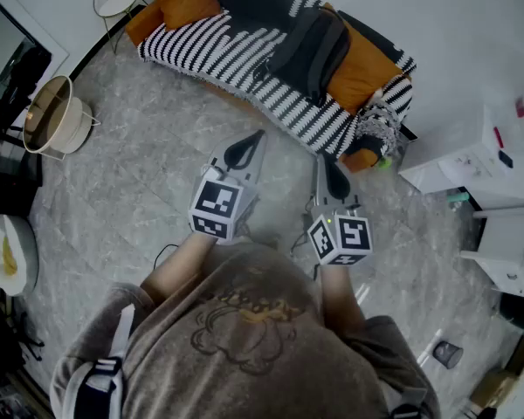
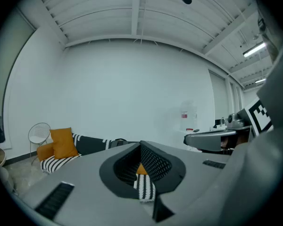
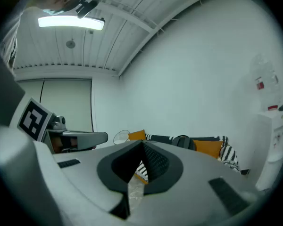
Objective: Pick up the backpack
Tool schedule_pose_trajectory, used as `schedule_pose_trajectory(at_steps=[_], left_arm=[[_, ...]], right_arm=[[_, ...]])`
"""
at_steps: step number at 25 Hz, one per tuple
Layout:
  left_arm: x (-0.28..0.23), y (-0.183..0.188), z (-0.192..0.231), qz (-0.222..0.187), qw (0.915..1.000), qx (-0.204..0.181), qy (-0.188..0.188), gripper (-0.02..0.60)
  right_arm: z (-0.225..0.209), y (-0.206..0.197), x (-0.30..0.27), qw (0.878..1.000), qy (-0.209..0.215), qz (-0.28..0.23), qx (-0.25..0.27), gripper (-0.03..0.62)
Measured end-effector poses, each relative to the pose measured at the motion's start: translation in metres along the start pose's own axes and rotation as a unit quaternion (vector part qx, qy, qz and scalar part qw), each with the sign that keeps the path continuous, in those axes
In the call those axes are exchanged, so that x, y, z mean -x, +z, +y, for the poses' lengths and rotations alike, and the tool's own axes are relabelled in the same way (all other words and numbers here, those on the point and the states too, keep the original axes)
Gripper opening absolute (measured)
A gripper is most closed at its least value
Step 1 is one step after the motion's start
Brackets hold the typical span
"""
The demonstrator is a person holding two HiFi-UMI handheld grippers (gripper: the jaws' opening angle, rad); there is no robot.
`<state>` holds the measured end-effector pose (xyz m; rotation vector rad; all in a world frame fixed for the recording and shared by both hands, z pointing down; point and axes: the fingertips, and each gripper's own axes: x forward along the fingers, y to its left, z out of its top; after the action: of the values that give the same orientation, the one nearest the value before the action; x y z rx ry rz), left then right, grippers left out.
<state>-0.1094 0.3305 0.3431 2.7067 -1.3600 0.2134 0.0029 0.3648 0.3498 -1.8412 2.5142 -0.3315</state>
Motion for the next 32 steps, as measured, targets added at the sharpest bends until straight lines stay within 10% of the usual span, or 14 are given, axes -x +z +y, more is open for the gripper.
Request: schedule_pose_trajectory(at_steps=[32], left_arm=[[-0.080,-0.007,0.072,-0.001,0.9995,-0.008,-0.029,0.003]], right_arm=[[-0.018,-0.017,-0.092,0.999,-0.022,-0.017,-0.024,0.006]])
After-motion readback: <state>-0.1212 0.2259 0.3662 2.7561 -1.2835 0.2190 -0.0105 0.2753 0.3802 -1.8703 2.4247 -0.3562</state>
